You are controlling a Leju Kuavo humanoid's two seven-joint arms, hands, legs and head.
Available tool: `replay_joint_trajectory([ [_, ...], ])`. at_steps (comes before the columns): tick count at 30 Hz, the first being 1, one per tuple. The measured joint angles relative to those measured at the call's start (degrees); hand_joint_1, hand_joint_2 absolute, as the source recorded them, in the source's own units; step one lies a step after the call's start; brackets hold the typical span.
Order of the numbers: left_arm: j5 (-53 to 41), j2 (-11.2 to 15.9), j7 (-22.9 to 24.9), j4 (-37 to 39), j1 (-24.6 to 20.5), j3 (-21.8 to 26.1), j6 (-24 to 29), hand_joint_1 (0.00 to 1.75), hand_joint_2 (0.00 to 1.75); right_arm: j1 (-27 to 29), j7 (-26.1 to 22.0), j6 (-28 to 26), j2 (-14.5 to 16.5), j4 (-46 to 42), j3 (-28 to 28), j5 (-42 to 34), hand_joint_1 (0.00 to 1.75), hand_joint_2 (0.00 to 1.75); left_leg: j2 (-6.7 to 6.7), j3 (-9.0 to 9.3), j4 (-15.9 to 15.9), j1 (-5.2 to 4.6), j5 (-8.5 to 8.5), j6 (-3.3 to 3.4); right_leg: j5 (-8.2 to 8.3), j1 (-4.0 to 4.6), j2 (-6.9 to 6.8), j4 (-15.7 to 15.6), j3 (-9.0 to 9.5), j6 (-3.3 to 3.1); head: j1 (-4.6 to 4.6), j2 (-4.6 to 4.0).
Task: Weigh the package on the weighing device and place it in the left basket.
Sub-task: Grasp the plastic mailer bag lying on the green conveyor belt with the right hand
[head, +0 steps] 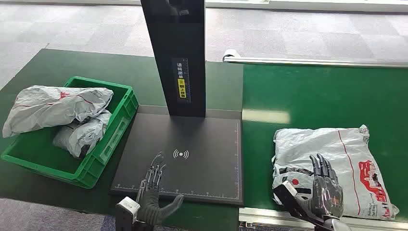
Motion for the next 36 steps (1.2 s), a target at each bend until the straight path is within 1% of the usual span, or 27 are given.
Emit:
replay_joint_trajectory([
  [7, 0.2, 0.3, 0.0, 0.0, 0.0, -0.6, 0.4, 0.0, 1.75, -2.2, 0.6, 0.0, -0.3, 5.1, -0.7, 1.1, 0.0, 1.75, 0.0, -0.01, 0.0, 0.0, 0.0, 0.0, 0.0, 0.0, 0.0, 0.0, 0.0, 0.0, 0.01, 0.0],
  [10, 0.7, 0.4, -0.1, 0.0, -0.2, -1.0, 0.7, 0.0, 1.75, -3.4, 0.3, 1.6, -0.2, 8.1, -0.8, -0.1, 0.0, 1.75, 0.0, 0.0, 0.0, 0.01, 0.0, 0.0, 0.0, 0.01, 0.0, 0.0, -0.01, 0.0, -0.01, 0.0],
  [14, 0.9, 0.4, -0.1, 0.1, -0.9, -1.8, 1.0, 0.0, 1.75, -5.2, -0.6, 2.1, 0.6, 13.4, -0.9, -1.6, 0.0, 1.75, 0.0, -0.01, 0.0, 0.01, 0.0, 0.0, 0.0, 0.01, 0.0, 0.0, 0.0, 0.0, 0.01, 0.0],
  [22, 1.0, 0.5, -0.1, 0.1, -1.5, -2.5, 1.9, 0.0, 1.75, -9.2, -0.8, 1.9, 1.8, 22.1, -0.7, -2.0, 0.02, 1.75, 0.0, -0.01, 0.0, 0.01, 0.0, 0.0, 0.0, 0.01, 0.0, 0.0, 0.0, 0.0, 0.01, 0.0],
  [26, 1.0, 0.6, 0.0, 0.1, -1.5, -2.5, 2.2, 0.0, 1.75, -11.0, -0.7, 2.3, 2.0, 25.6, -0.5, -3.1, 1.75, 1.75, 0.0, 0.0, 0.0, 0.01, 0.0, 0.0, 0.0, 0.01, 0.0, 0.0, 0.0, 0.0, 0.01, 0.0],
  [31, 1.1, 0.7, 0.0, 0.2, -1.6, -3.0, 2.8, 0.0, 1.75, -12.8, -1.6, 1.4, 2.2, 29.2, -0.3, -5.3, 1.75, 1.75, 0.01, 0.04, 0.0, 0.01, 0.0, 0.0, 0.0, 0.01, 0.0, 0.0, 0.03, 0.0, 0.01, 0.0],
  [36, 1.1, 0.8, 0.0, 0.4, -1.9, -3.3, 3.1, 0.0, 1.75, -13.7, -1.7, 0.6, 2.2, 30.1, 0.4, -6.0, 1.75, 1.75, 0.01, 0.12, 0.0, 0.01, 0.0, 0.0, 0.0, 0.01, 0.01, 0.0, 0.09, 0.0, 0.0, 0.0],
])
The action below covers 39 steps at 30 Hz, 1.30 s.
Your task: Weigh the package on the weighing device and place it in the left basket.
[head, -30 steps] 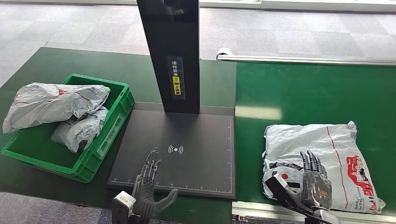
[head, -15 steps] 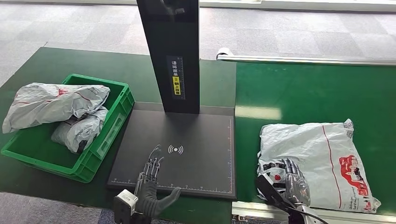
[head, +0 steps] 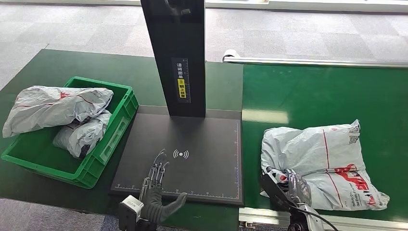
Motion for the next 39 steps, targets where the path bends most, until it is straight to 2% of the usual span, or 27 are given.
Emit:
replay_joint_trajectory([
  [5, 0.0, 0.0, 0.0, 0.0, 0.0, 0.0, 0.1, 0.0, 1.75, 0.7, -0.5, -0.3, 0.1, -2.1, 0.4, -2.6, 1.75, 1.75, -0.01, 0.02, 0.0, 0.0, 0.0, 0.0, 0.0, 0.0, -0.01, 0.0, 0.03, 0.0, 0.01, 0.0],
  [10, -0.2, 0.0, 0.0, 0.0, 0.0, 0.1, 0.1, 0.0, 1.75, 4.2, -1.0, 0.5, 0.9, -10.3, 0.9, -6.4, 1.75, 1.75, -0.02, -0.08, 0.0, 0.0, 0.0, 0.0, -0.01, 0.0, -0.03, 0.0, -0.05, 0.0, -0.01, 0.0],
  [16, -0.2, 0.0, 0.0, 0.0, 0.0, 0.1, 0.1, 0.0, 1.75, 6.1, -1.0, 0.9, 1.3, -15.3, 1.3, -6.8, 1.75, 1.75, -0.03, -0.1, 0.0, 0.0, 0.0, 0.0, -0.01, 0.0, -0.04, 0.0, -0.05, 0.0, 0.01, 0.0],
  [23, -0.2, 0.0, 0.0, 0.0, 0.0, 0.1, 0.1, 0.0, 1.75, 6.8, -1.0, 1.0, 1.5, -17.2, 1.5, -6.9, 1.75, 1.75, -0.03, -0.09, 0.0, 0.0, 0.0, 0.0, 0.0, 0.0, -0.04, 0.0, -0.05, 0.0, 0.01, 0.0],
  [26, -0.5, 0.0, 0.0, 0.0, 0.0, 0.2, 0.1, 0.0, 1.75, 7.4, -1.4, -0.5, 1.5, -18.5, 1.5, -7.0, 1.75, 1.75, -0.04, -0.1, 0.0, 0.0, 0.0, 0.0, 0.0, 0.0, -0.05, 0.0, -0.06, 0.0, 0.01, 0.0],
  [34, -3.7, 0.3, -0.8, -1.3, 0.8, 1.7, 1.7, 0.0, 1.75, 13.6, -3.1, -4.3, 1.3, -38.7, 3.7, -5.5, 1.75, 1.75, -0.06, -0.18, 0.0, 0.0, -0.01, 0.0, -0.01, 0.0, -0.07, 0.0, -0.11, -0.01, 0.0, 0.0],
  [36, -5.1, 0.4, -1.3, -1.8, 1.1, 2.4, 2.3, 0.0, 1.75, 14.4, -4.4, -3.4, 0.9, -43.2, 5.6, -6.8, 1.75, 1.75, -0.05, -0.2, 0.0, 0.0, -0.01, 0.0, -0.01, 0.01, -0.07, 0.0, -0.1, -0.01, -0.01, 0.0],
  [39, -7.2, 0.5, -1.7, -2.5, 0.8, 4.1, 2.2, 0.0, 1.75, 12.3, -5.1, 4.1, 0.1, -46.5, 10.7, -10.1, 1.75, 1.75, 0.11, -0.24, -0.1, 0.01, 0.02, -0.03, 0.04, 0.04, 0.05, 0.0, -0.08, -0.06, 0.0, 0.0],
])
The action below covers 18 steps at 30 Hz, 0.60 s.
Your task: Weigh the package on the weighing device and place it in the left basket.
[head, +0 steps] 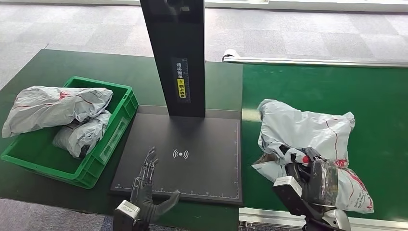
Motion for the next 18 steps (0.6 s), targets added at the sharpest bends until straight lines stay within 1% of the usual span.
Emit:
replay_joint_trajectory([
  [1, -0.7, 0.0, 0.2, -0.1, -0.5, 0.7, -0.6, 0.0, 1.75, -1.9, 0.3, 2.8, -0.2, 0.4, 2.6, -1.2, 1.75, 1.75, 0.07, 0.03, 0.0, 0.01, 0.04, -0.01, 0.03, 0.01, 0.06, 0.0, -0.03, -0.02, -0.01, 0.0],
  [3, -1.7, -0.2, 0.7, -0.3, -1.8, 1.9, -2.1, 0.0, 1.75, -6.5, 1.0, 5.8, -0.5, 2.7, 8.3, -3.6, 1.75, 1.75, 0.07, 0.09, 0.0, 0.02, 0.15, -0.03, 0.1, 0.01, 0.07, 0.0, -0.06, -0.03, -0.01, 0.0],
  [6, -2.5, -0.8, 1.2, -0.3, -2.9, 3.1, -3.3, 0.0, 1.75, -12.5, 1.5, 7.1, -0.4, 7.3, 15.1, -6.9, 1.75, 1.75, -0.1, 0.1, 0.0, 0.03, 0.27, -0.03, 0.14, 0.02, -0.06, 0.0, 0.0, 0.0, 0.01, 0.0],
  [9, -2.9, -1.2, 1.5, -0.3, -3.3, 3.5, -3.9, 0.0, 1.75, -16.2, 1.9, 8.5, -0.2, 11.2, 20.1, -9.0, 1.75, 1.75, -0.11, 0.07, 0.0, 0.03, 0.29, -0.04, 0.15, 0.02, -0.08, 0.0, -0.01, 0.0, 0.01, 0.0],
  [13, -3.4, -1.7, 1.6, -0.2, -3.9, 3.6, -4.5, 0.0, 1.75, -19.4, 1.9, 11.8, 0.8, 16.5, 24.6, -13.0, 1.75, 1.75, -0.14, -0.03, 0.0, 0.03, 0.28, -0.04, 0.15, 0.01, -0.1, 0.0, -0.1, 0.0, 0.01, -0.01],
  [18, -3.3, -2.1, 2.0, 0.0, -5.2, 3.8, -4.9, 0.0, 1.75, -22.5, 0.9, 15.9, 3.2, 23.5, 27.7, -17.6, 1.75, 1.75, -0.14, -0.06, 0.0, 0.03, 0.27, -0.04, 0.15, 0.02, -0.09, 0.0, -0.13, 0.0, 0.01, 0.0],
])
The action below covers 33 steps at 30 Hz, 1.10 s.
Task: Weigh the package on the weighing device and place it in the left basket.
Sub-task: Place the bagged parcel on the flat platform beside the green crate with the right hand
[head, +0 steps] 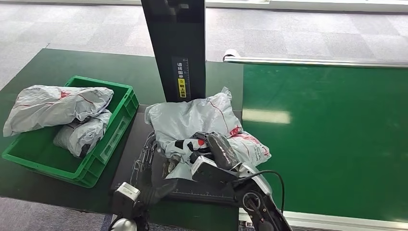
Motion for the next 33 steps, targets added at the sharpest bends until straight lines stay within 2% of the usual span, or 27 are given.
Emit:
replay_joint_trajectory([
  [4, 0.1, -0.2, 0.2, 0.0, -0.1, 0.5, 0.0, 0.0, 1.75, -1.9, -0.3, 1.1, 1.6, 4.3, 1.6, -1.2, 0.0, 1.75, 0.0, 0.01, 0.0, 0.0, 0.0, 0.0, 0.0, 0.01, 0.0, 0.0, 0.0, 0.0, 0.0, 0.0],
  [14, -0.2, -0.3, 0.5, 0.0, 0.1, 1.3, 0.5, 0.0, 1.75, -3.9, -1.9, 4.5, 2.6, 9.2, 1.8, -9.2, 0.0, 1.75, 0.0, -0.01, 0.0, 0.0, 0.0, 0.0, 0.0, -0.01, -0.01, 0.0, -0.02, 0.0, 0.0, 0.0],
  [20, -3.7, -0.2, 2.3, 0.3, -0.5, 2.9, 3.9, 0.0, 1.75, -3.2, -7.3, 8.2, 2.2, 9.8, -2.1, -22.2, 0.0, 1.75, -0.01, 0.02, 0.0, 0.0, 0.0, 0.0, 0.0, -0.01, -0.02, 0.0, -0.05, 0.0, 0.0, 0.0],
  [25, -7.0, 0.4, 4.0, 1.2, -2.3, 8.6, 9.3, 0.0, 1.75, 1.9, -10.4, 8.7, 0.0, 4.5, -8.6, -29.3, 0.0, 1.75, -0.06, 0.01, 0.0, 0.0, -0.01, -0.01, 0.0, 0.0, -0.06, 0.0, -0.02, 0.0, 0.01, 0.0],
  [33, -15.9, 4.2, 4.9, 1.6, -3.1, 19.8, 19.7, 0.0, 1.75, 10.7, -11.5, 8.3, -2.9, -4.8, -19.0, -31.2, 0.0, 1.75, 0.0, -0.02, 0.0, 0.01, -0.05, -0.03, -0.01, 0.01, -0.01, 0.0, -0.08, -0.01, -0.01, 0.0],
])
